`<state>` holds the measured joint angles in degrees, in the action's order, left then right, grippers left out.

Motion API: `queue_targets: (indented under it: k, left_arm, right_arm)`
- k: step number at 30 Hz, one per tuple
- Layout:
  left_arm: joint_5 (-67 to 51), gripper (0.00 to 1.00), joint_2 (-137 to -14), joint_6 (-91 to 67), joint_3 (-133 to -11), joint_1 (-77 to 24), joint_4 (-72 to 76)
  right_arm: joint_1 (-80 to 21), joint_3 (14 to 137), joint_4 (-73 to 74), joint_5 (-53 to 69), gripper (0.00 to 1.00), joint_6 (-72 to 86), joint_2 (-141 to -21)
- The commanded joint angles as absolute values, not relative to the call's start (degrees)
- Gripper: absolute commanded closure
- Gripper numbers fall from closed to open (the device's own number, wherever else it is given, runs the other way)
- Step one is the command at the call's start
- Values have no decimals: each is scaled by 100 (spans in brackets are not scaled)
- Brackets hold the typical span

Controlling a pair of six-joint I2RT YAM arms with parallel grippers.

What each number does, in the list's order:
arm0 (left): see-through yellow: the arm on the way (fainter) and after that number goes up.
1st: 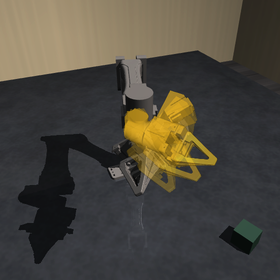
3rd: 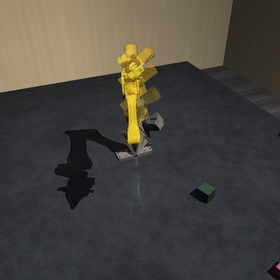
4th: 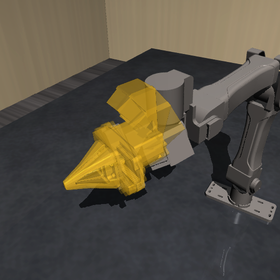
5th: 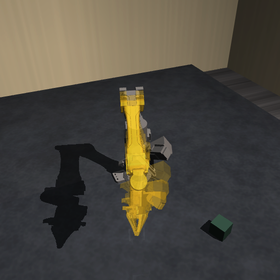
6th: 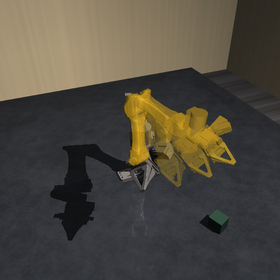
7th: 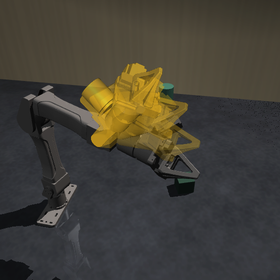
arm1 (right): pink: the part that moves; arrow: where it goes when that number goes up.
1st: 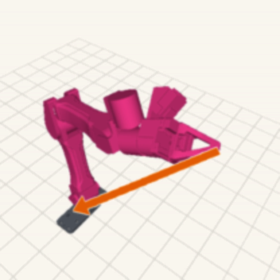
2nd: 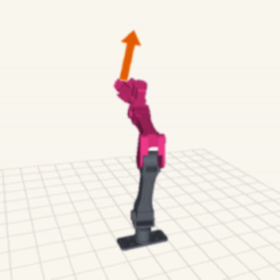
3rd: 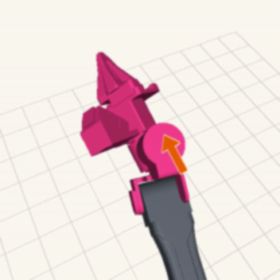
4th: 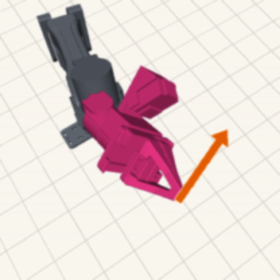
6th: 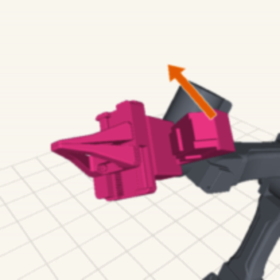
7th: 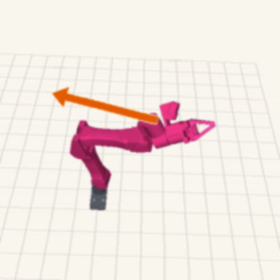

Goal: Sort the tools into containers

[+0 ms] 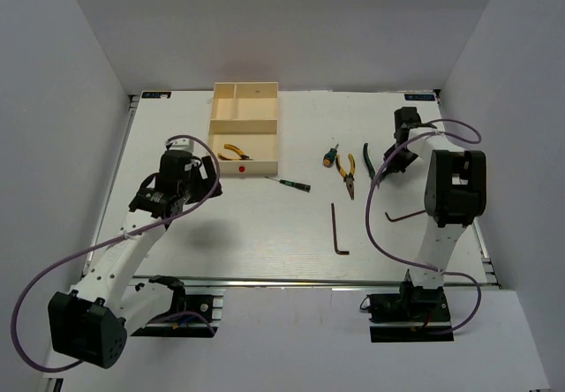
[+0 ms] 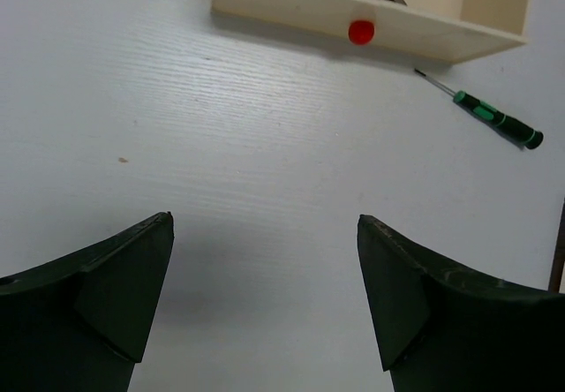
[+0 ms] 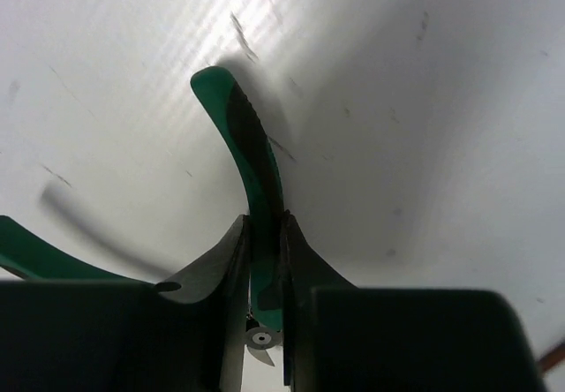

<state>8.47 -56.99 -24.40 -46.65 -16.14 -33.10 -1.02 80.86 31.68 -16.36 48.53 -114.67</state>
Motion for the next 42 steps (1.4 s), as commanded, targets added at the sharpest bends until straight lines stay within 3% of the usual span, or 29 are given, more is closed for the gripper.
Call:
queue_targets:
  k: [1, 15, 42]
  left_arm:
    - [221, 6, -5836, -2373, -4965, -1617, -3234]
    - [-888, 18, -6670, -2830, -6090, -1793, -3032]
    - [-193, 23, -8384, -3700, -7214, -3428, -2197]
  right_arm:
    - [-79, 7788, 3006, -1626, 100, 4360, -10681]
    - [-729, 7673, 2699, -449, 100, 2988, -9493]
    - [-2592, 8288, 2610, -466, 100, 3375, -9466]
